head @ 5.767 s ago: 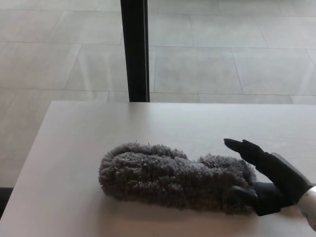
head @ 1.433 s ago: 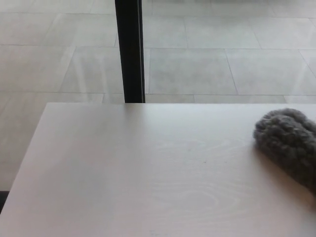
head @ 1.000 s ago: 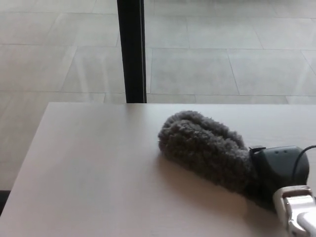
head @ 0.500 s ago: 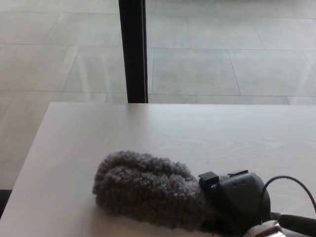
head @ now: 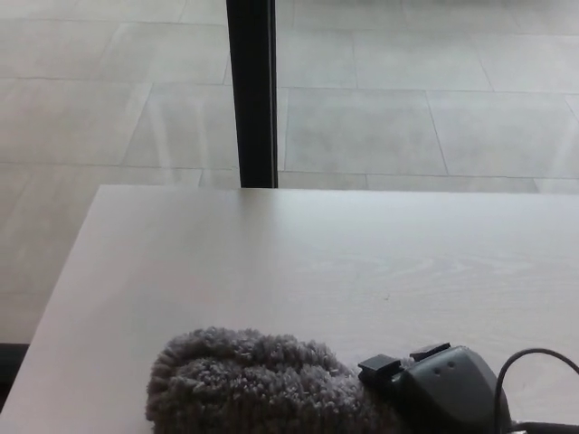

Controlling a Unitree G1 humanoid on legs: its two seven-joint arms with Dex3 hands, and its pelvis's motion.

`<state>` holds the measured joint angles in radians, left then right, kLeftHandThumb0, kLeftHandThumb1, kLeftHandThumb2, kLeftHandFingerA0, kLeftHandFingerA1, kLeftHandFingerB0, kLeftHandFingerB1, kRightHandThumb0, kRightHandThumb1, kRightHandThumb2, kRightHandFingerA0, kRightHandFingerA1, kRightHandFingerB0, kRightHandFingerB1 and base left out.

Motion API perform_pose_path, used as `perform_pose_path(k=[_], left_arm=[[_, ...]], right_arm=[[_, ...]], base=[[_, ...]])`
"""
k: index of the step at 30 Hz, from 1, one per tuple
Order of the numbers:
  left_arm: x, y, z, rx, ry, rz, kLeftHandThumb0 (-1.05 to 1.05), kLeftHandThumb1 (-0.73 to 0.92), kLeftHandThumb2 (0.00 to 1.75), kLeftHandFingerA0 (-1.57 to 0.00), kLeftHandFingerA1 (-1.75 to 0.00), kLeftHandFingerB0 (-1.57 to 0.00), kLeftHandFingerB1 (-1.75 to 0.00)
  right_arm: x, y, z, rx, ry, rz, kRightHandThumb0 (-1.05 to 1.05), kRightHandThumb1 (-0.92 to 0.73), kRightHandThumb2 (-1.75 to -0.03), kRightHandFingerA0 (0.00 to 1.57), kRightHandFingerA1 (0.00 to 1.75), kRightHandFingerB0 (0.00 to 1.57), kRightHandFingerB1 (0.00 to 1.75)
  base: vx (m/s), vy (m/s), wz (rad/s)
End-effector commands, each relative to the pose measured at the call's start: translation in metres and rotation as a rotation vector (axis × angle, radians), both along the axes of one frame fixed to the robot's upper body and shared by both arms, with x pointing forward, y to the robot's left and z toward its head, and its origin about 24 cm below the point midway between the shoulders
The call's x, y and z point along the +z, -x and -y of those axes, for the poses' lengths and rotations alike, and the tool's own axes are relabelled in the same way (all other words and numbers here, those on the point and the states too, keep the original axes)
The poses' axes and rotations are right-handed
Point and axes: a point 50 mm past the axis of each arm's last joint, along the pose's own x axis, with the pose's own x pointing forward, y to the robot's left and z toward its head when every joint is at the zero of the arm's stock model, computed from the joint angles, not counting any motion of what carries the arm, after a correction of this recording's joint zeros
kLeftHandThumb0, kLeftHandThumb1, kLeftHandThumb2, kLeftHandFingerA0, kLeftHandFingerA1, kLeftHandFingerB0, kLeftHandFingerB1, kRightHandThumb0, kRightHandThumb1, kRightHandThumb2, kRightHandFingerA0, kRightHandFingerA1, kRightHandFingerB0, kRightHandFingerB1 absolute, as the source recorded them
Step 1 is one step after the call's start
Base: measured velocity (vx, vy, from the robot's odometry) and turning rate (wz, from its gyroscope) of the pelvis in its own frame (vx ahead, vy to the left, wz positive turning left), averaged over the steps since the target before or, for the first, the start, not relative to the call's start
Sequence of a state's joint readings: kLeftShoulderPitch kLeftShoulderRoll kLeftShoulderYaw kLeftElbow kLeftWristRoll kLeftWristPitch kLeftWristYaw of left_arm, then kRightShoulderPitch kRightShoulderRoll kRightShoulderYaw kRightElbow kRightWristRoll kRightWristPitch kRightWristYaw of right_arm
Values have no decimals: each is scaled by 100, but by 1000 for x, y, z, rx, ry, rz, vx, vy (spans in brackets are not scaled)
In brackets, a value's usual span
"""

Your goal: The robot uses its right hand to pick up the duster kept in the middle of the desk and use it to wipe the desk by swiping its surface twice

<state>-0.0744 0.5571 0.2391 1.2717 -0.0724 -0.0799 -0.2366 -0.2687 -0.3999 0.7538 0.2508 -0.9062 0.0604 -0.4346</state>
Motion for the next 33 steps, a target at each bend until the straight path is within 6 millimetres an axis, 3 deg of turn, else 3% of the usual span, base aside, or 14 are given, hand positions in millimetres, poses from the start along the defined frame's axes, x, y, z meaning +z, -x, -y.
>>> perform_pose_path(k=[1, 10, 11, 12, 14, 15, 16, 18, 21, 22, 23, 24, 32, 33], left_arm=[[4, 1, -4, -3, -26, -7, -95, 4, 138, -96, -114, -92, -118], [5, 2, -6, -6, -19, 6, -87, 1, 135, -94, -115, -82, -113], [5, 1, -5, -8, -16, 2, -81, -4, 142, -93, -116, -80, -115], [5, 1, -5, -36, -38, -16, -89, 4, 132, -93, -114, -82, -112], [3, 3, -4, 9, -16, 0, -80, -7, 140, -97, -118, -87, -116], [2, 3, -3, 13, -13, 2, -105, 1, 137, -92, -118, -96, -122], [1, 4, -3, 6, -16, -4, -105, 0, 138, -92, -119, -101, -125], [0, 5, -2, 6, -11, -3, -105, 0, 136, -89, -117, -101, -123], [1, 6, -3, 13, -13, -2, -88, 1, 132, -95, -118, -88, -115], [1, 6, -3, 9, -14, -2, -89, 2, 133, -96, -117, -88, -114], [1, 8, -3, 10, -17, -7, -87, 2, 133, -96, -116, -87, -114], [-1, 9, -3, 24, -24, -16, -89, 0, 130, -94, -122, -90, -117], [1, 13, -6, 29, -13, 0, -100, -1, 139, -111, -114, -121, -126], [2, 14, -7, 37, -10, 2, -79, -1, 129, -98, -114, -97, -116]], right_arm=[[-14, -4, 17, -34, 77, -13, -32, -63, -60, 94, 175, 88, 84], [-12, -39, 14, -141, 110, -12, -31, -65, -68, 93, 175, 84, 95], [-11, -43, 14, -157, 104, -9, -35, -49, -95, 119, 133, 84, 99], [-11, -45, 15, -165, 84, 25, -27, -57, -68, 93, 175, 86, 115], [-12, -53, 25, -225, 112, -1, -26, -57, -75, 94, 175, 82, 123], [-13, -55, 29, -244, 138, -5, -38, -49, -96, 121, 134, 85, 102], [-13, -57, 35, -274, 159, -7, -29, -59, -70, 94, 173, 83, 101], [-14, -59, 54, -327, 186, 0, -35, -47, -98, 124, 134, 82, 93], [-15, -61, 84, -435, 242, -34, -30, -62, -70, 91, 175, 79, 122], [-14, -61, 97, -463, 262, -33, -25, -59, -70, 98, 166, 48, 73], [-13, -60, 111, -496, 289, -17, -27, -60, -66, 96, 173, 60, 119], [-10, -55, 137, -571, 308, -14, -40, -42, -89, 124, 138, 85, 107], [10, -37, 220, -840, 343, -101, -42, -50, -97, 122, 136, 79, 100], [15, -35, 229, -887, 332, -103, -43, -45, -94, 122, 137, 76, 91]], base=[[0, 0, 0], [0, 0, 0], [0, 0, 0], [0, 0, 0], [0, 0, 0], [0, 0, 0], [0, 0, 0], [0, 0, 0], [0, 0, 0], [0, 0, 0], [0, 0, 0], [0, 0, 0], [0, 0, 0], [0, 0, 0]])
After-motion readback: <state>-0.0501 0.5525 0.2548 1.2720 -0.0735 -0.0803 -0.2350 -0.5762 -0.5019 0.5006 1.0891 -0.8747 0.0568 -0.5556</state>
